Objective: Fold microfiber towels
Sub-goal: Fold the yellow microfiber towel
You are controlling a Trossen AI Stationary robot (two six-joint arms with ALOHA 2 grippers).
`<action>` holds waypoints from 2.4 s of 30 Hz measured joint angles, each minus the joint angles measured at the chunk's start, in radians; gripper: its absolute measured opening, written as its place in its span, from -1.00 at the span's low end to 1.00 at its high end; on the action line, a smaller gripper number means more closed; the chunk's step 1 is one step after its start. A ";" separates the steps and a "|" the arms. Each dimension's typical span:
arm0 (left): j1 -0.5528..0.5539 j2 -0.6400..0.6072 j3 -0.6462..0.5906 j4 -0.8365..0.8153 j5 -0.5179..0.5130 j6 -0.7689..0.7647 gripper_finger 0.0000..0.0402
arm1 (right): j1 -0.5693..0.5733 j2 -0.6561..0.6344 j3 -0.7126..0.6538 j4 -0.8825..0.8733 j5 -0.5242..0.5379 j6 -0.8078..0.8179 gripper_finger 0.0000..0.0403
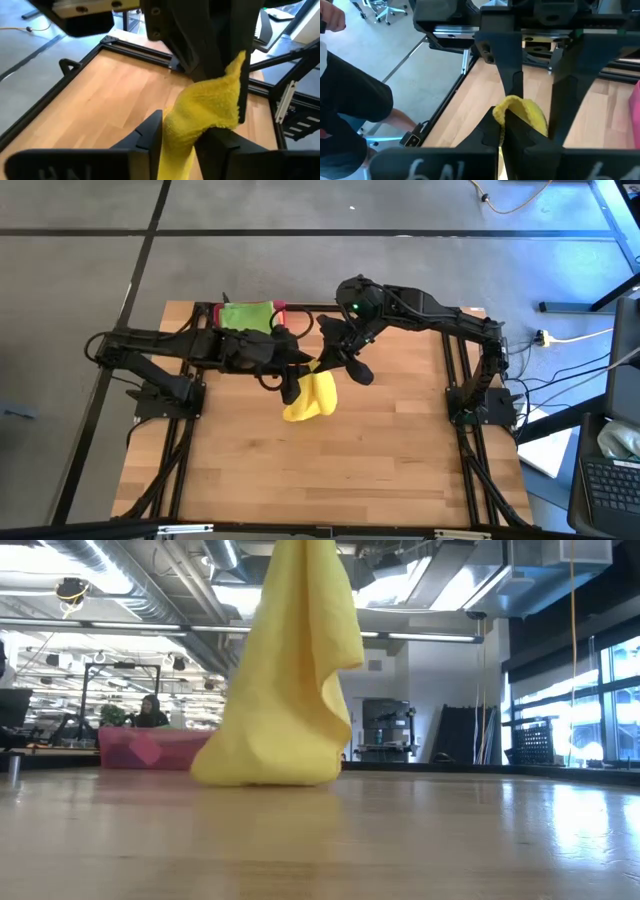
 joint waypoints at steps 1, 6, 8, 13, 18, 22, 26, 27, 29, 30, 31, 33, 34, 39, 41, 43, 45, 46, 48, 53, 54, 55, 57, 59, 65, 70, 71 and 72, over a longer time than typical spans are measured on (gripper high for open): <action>0.000 0.000 0.000 0.003 0.003 0.001 -0.55 | 0.000 0.000 0.000 -0.001 0.000 0.000 -0.96; 0.000 -0.001 0.001 0.010 0.007 0.003 -0.65 | 0.000 0.000 -0.001 -0.003 0.001 0.000 -0.96; 0.000 -0.001 0.001 0.010 0.009 0.002 -0.71 | 0.000 0.000 -0.001 -0.006 0.014 0.000 -0.96; 0.002 -0.002 0.001 0.000 0.003 -0.007 -0.92 | 0.000 0.000 -0.001 -0.008 0.103 0.000 -0.90; -0.003 -0.002 0.002 -0.003 -0.021 -0.052 -0.98 | -0.012 0.000 -0.002 -0.012 0.102 0.000 -0.71; -0.008 -0.008 0.002 -0.003 -0.026 -0.072 -0.99 | -0.016 -0.003 -0.002 -0.028 0.102 0.000 -0.46; -0.021 -0.042 0.002 0.021 -0.046 -0.098 -1.00 | -0.018 -0.004 -0.002 -0.033 0.095 0.023 -0.20; -0.026 -0.052 0.002 0.039 -0.049 -0.098 -1.00 | -0.018 -0.006 -0.002 -0.036 0.080 0.025 -0.14; -0.038 -0.075 0.009 0.109 -0.035 -0.097 -1.00 | -0.019 -0.001 -0.004 -0.047 0.048 0.027 -0.06; -0.041 -0.093 0.010 0.122 -0.030 -0.090 -1.00 | -0.020 0.010 -0.004 -0.038 0.042 0.027 -0.03; -0.045 -0.108 0.010 0.130 -0.030 -0.079 -1.00 | -0.020 0.018 -0.006 -0.034 0.050 0.027 -0.02; -0.049 -0.121 0.010 0.177 -0.040 -0.059 -1.00 | -0.010 0.035 -0.006 -0.028 0.075 0.027 0.00; -0.049 -0.127 0.008 0.188 -0.054 -0.051 -1.00 | -0.004 0.045 -0.005 -0.023 0.076 0.027 0.00; -0.051 -0.174 0.006 0.198 -0.078 -0.025 -1.00 | 0.017 0.098 -0.006 -0.034 0.068 0.027 -0.04; -0.056 -0.189 0.006 0.183 -0.072 -0.026 -1.00 | 0.020 0.099 -0.006 -0.033 0.066 0.025 -0.09; -0.066 -0.204 0.006 0.168 -0.046 -0.027 -1.00 | 0.020 0.095 -0.004 -0.039 0.061 0.010 -0.15; -0.080 -0.229 0.006 0.118 -0.024 -0.039 -1.00 | 0.015 0.090 -0.005 -0.054 0.065 0.000 -0.21; -0.090 -0.239 0.006 0.089 -0.024 -0.051 -1.00 | 0.010 0.088 -0.005 -0.048 0.072 -0.001 -0.24; -0.117 -0.255 0.006 0.041 -0.033 -0.072 -1.00 | -0.004 0.082 -0.005 -0.027 0.080 0.003 -0.28; -0.170 -0.286 0.006 0.038 -0.039 -0.076 -1.00 | -0.005 0.082 -0.004 0.059 0.083 0.014 -0.25; -0.175 -0.292 0.006 0.039 -0.040 -0.077 -1.00 | -0.001 0.082 -0.004 0.075 0.083 0.020 -0.22; -0.178 -0.295 0.006 0.039 -0.044 -0.078 -1.00 | 0.003 0.082 -0.004 0.096 0.083 0.031 -0.19; -0.184 -0.298 0.006 0.038 -0.071 -0.080 -1.00 | 0.008 0.082 -0.004 0.138 0.078 0.079 -0.12; -0.189 -0.303 0.005 0.035 -0.098 -0.078 -1.00 | 0.017 0.083 -0.004 0.176 0.053 0.130 -0.06; -0.190 -0.307 0.005 0.035 -0.136 -0.075 -1.00 | 0.061 0.084 -0.004 0.166 0.034 0.141 0.02; -0.190 -0.309 0.005 0.024 -0.270 -0.026 -1.00 | 0.100 0.092 -0.066 0.171 0.010 0.105 -0.06; -0.190 -0.310 0.005 0.024 -0.292 -0.021 -1.00 | 0.108 0.092 -0.086 0.169 0.009 0.106 -0.10; -0.190 -0.311 0.005 0.024 -0.303 -0.018 -1.00 | 0.114 0.092 -0.104 0.165 0.011 0.107 -0.14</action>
